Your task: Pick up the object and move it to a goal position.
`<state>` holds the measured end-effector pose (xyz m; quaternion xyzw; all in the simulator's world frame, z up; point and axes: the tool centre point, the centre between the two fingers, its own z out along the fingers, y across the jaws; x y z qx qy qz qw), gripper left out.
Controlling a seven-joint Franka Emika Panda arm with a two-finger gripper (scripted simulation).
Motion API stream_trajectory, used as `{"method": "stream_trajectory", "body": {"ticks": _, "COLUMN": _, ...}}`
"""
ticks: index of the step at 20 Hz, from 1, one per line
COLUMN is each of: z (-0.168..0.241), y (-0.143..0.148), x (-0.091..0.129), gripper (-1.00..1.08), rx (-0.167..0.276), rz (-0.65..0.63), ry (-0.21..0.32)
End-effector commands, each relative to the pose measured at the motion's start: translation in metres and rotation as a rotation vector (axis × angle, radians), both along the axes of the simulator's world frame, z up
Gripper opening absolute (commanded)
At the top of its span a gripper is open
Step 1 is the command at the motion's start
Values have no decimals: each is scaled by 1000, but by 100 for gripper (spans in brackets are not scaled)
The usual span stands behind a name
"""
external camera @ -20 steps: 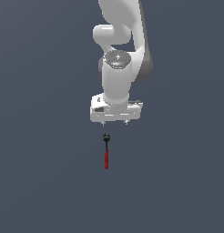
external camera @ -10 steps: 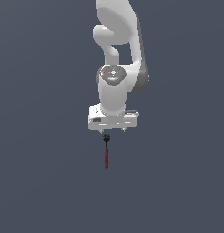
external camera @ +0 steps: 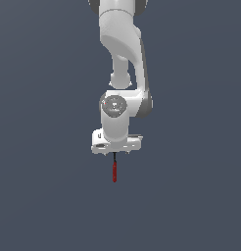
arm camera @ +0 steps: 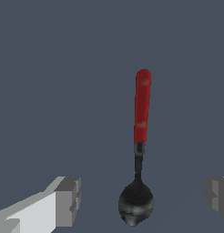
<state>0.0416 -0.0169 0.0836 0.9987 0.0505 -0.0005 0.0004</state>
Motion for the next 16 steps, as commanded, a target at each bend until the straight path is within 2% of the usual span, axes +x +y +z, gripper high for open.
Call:
{"method": "stream_trajectory", "body": {"ticks": 1, "z": -11, "y": -3, "x": 4, "gripper": 100, "rx": 1, "rz": 3, "ry": -1}}
{"method": "stream_trajectory", "body": {"ticks": 16, "z": -40, "y": -7, "x": 6, "gripper": 100, "rx": 1, "rz": 4, "ry": 0}}
